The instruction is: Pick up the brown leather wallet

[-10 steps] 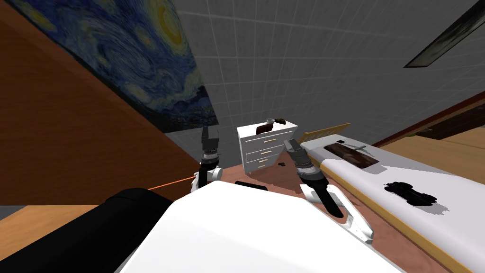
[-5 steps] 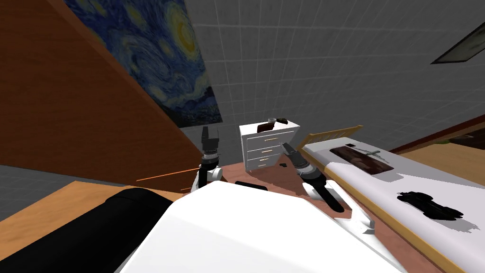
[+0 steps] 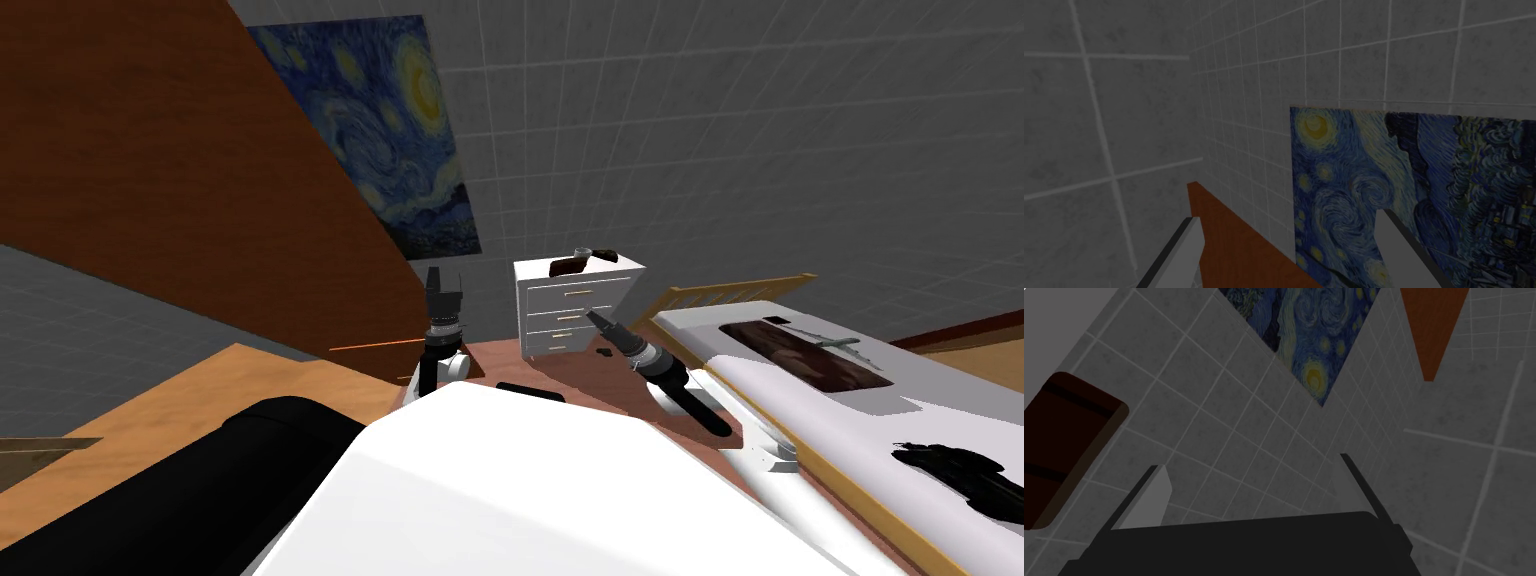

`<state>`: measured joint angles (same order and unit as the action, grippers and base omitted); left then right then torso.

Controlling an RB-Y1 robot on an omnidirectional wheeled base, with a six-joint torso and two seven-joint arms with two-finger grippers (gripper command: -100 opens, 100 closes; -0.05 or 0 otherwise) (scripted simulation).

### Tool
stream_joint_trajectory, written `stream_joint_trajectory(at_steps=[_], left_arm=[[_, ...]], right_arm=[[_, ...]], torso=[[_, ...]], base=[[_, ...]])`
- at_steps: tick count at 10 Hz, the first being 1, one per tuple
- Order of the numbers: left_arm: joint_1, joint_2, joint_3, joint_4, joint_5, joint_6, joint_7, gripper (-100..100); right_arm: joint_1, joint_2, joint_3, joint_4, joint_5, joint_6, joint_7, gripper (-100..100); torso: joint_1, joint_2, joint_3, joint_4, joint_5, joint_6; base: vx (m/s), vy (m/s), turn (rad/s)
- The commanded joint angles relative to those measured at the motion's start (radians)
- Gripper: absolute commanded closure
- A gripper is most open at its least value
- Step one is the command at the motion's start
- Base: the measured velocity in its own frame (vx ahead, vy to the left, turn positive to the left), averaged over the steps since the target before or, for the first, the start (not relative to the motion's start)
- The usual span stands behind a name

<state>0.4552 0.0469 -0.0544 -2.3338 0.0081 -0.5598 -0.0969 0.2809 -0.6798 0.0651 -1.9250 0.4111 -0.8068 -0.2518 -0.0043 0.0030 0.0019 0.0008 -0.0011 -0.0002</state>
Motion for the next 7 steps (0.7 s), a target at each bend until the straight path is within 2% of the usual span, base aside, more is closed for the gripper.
stream_joint_trajectory(at_steps=[1, 2, 3, 4, 5, 6, 7], left_arm=[[0.000, 0.000, 0.000, 0.000, 0.000, 0.000, 0.000, 0], [0.000, 0.000, 0.000, 0.000, 0.000, 0.000, 0.000, 0], [0.000, 0.000, 0.000, 0.000, 0.000, 0.000, 0.000, 0], [0.000, 0.000, 0.000, 0.000, 0.000, 0.000, 0.000, 0], [0.000, 0.000, 0.000, 0.000, 0.000, 0.000, 0.000, 0], [0.000, 0.000, 0.000, 0.000, 0.000, 0.000, 0.000, 0], [0.000, 0.000, 0.000, 0.000, 0.000, 0.000, 0.000, 0]], right_arm=[[-0.012, -0.038, 0.003, 0.030, 0.015, -0.028, 0.001, -100], [-0.042, -0.075, 0.015, 0.069, 0.051, -0.066, 0.001, -100], [-0.042, -0.095, 0.015, 0.079, 0.051, -0.067, 0.001, -100], [-0.074, -0.130, 0.027, 0.116, 0.089, -0.106, 0.002, -100], [-0.074, -0.154, 0.027, 0.128, 0.089, -0.107, 0.002, -100], [-0.107, -0.186, 0.038, 0.166, 0.128, -0.148, 0.004, -100], [-0.107, -0.216, 0.038, 0.179, 0.128, -0.148, 0.004, -100]], torso=[[0.000, 0.000, 0.000, 0.000, 0.000, 0.000], [0.000, -0.001, 0.000, 0.000, 0.000, 0.001], [0.001, 0.000, 0.000, 0.000, 0.000, 0.000], [0.000, -0.001, -0.001, 0.000, 0.000, 0.001], [0.000, -0.001, -0.001, 0.000, 0.000, 0.000], [0.000, -0.001, -0.001, 0.000, 0.000, 0.001], [0.000, -0.001, -0.001, 0.000, 0.000, 0.000]], base=[[-0.065, -0.038, 0.127], [-0.074, -0.029, 0.261], [-0.057, -0.035, 0.137], [-0.067, -0.037, 0.307], [-0.058, -0.039, 0.155], [-0.065, -0.028, 0.274], [-0.053, -0.028, 0.148]])
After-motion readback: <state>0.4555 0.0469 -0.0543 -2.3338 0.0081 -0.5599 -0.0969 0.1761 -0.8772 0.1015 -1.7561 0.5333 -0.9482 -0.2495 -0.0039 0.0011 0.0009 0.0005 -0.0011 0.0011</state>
